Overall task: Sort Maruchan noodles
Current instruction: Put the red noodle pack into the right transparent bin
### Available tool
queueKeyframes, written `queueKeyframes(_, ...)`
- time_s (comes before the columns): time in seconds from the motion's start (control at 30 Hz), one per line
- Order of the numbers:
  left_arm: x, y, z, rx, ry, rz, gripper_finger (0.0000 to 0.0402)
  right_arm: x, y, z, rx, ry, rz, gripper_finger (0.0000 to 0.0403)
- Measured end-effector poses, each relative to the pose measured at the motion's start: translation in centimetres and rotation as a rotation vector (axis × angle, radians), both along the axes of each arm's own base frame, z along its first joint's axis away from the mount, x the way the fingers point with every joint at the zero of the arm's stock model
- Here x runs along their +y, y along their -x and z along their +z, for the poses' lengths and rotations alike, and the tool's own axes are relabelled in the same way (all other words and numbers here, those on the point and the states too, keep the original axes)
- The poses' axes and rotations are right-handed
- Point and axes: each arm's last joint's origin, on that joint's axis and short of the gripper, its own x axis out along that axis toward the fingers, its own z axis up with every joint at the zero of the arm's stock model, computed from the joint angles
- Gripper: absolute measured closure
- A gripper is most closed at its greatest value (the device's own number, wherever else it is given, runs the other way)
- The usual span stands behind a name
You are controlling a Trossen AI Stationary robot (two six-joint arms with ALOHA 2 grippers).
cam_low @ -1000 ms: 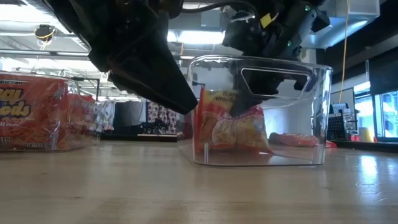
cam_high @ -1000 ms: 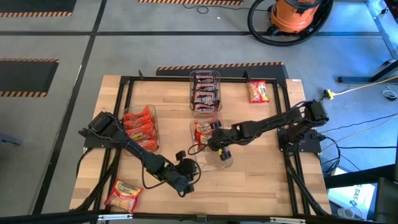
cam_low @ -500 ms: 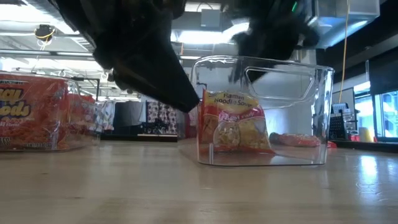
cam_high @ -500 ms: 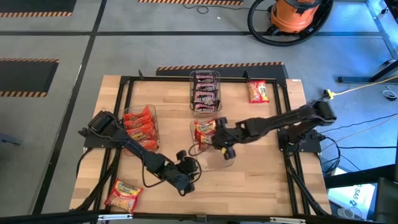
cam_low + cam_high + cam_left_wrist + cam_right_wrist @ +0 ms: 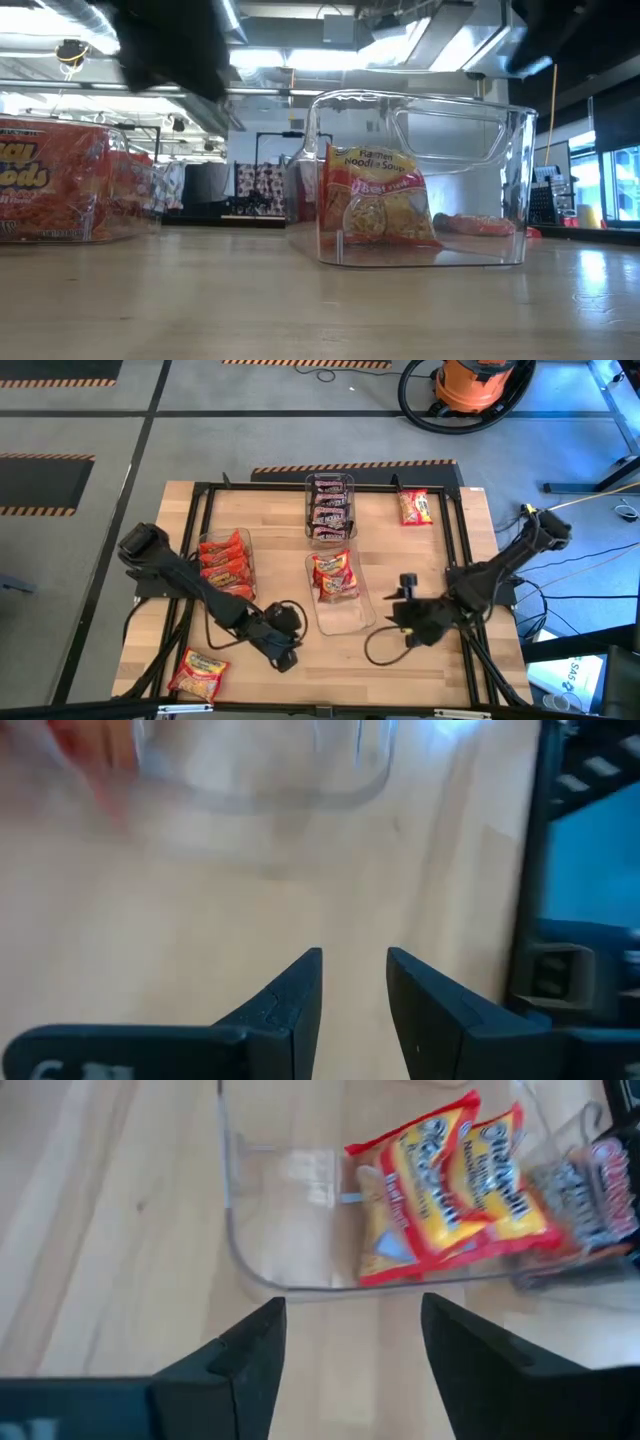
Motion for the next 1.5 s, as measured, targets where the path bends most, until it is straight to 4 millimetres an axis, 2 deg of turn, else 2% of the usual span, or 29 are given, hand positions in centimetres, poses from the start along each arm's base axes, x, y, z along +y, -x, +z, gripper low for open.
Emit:
queueKeyframes(0.17,-0.2,2.4,1.1,0.194,0.245,0.081,0.0294,1.7,2.0,-2.9,-0.062,-0.077,0.008,0.0205)
queueKeyframes(0.37,-2.9,5.9,0.4,0.534,0.451,0.100,0.0294,2.7,2.8,-5.0,-0.098,-0.138,0.031,0.0214)
queueKeyframes(0.57,-5.8,9.9,-0.2,0.727,0.473,0.192,0.0294,2.6,3.0,-5.4,-0.105,-0.131,0.027,0.0214)
queueKeyframes(0.73,-7.1,13.4,-0.5,0.879,0.441,0.347,0.0294,2.5,2.9,-5.4,-0.129,-0.103,0.010,0.0214)
queueKeyframes(0.87,-7.9,14.7,-1.3,0.998,0.412,0.403,0.0294,2.5,2.9,-5.4,-0.135,-0.095,0.006,0.0214)
queueKeyframes(1.0,-8.5,14.7,-2.7,1.049,0.367,0.361,0.0294,2.5,2.9,-5.4,-0.135,-0.095,0.007,0.0214)
queueKeyframes(1.2,-8.8,13.5,-4.6,1.045,0.307,0.207,0.0294,2.5,2.9,-5.4,-0.135,-0.096,0.007,0.0214)
queueKeyframes(1.33,-8.8,11.9,-4.9,0.895,0.295,0.107,0.0294,2.5,2.9,-5.4,-0.135,-0.100,0.004,0.0214)
queueKeyframes(1.5,-7.6,8.9,-4.9,0.645,0.239,0.086,0.0294,2.8,2.6,-5.8,-0.129,-0.139,-0.034,0.0214)
